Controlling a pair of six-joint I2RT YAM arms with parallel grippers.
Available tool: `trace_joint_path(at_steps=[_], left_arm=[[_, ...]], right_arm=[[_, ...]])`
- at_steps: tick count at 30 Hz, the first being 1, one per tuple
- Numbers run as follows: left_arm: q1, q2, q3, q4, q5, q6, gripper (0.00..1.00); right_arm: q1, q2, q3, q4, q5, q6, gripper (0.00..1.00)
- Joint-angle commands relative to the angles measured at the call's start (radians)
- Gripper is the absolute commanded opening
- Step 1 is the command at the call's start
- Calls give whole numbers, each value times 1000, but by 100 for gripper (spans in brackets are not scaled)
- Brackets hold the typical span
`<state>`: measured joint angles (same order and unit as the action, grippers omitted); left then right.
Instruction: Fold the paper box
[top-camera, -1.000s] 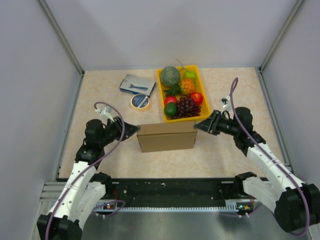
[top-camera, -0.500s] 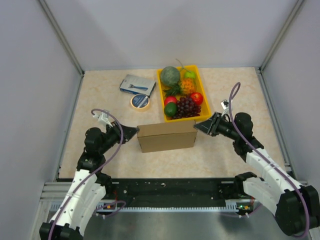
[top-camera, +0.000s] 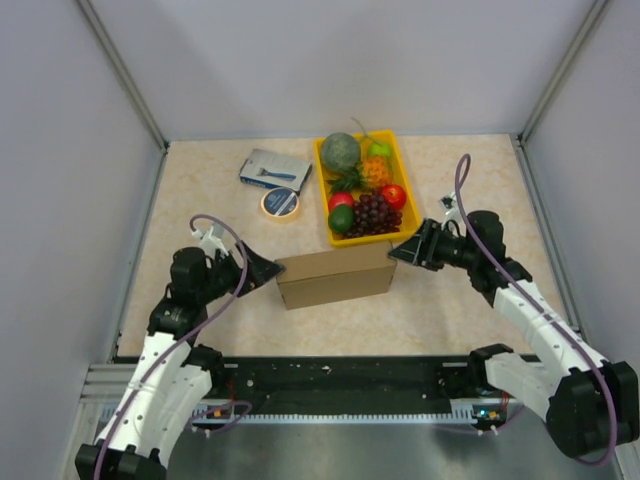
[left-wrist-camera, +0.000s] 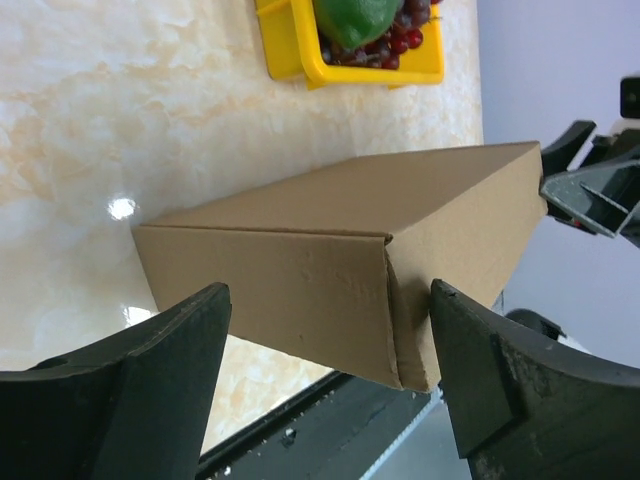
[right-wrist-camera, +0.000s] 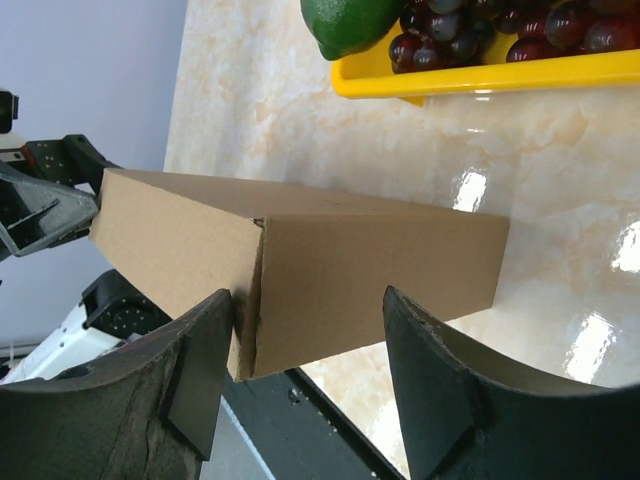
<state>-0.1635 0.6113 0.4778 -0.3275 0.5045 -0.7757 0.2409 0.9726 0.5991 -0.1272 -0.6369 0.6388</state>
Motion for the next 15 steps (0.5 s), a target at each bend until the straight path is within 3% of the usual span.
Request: trace_joint_path(at_steps=[1, 5, 10, 14, 15], left_arm=[[-2, -16, -21, -22, 121, 20, 84], [-1, -54, -76, 60, 212, -16, 85], [-2, -94, -110, -24, 119, -25, 78], [-1, -125, -204, 28, 23, -72, 59], [-1, -114, -218, 48, 13, -94, 50]], right_arm=[[-5, 25, 13, -109, -33, -62, 62], [-12, 31, 4, -103, -60, -54, 61], [-32, 35, -4, -92, -66, -54, 58], [-46, 57, -28, -66, -69, -54, 55], [-49, 66, -33, -55, -70, -54, 54]])
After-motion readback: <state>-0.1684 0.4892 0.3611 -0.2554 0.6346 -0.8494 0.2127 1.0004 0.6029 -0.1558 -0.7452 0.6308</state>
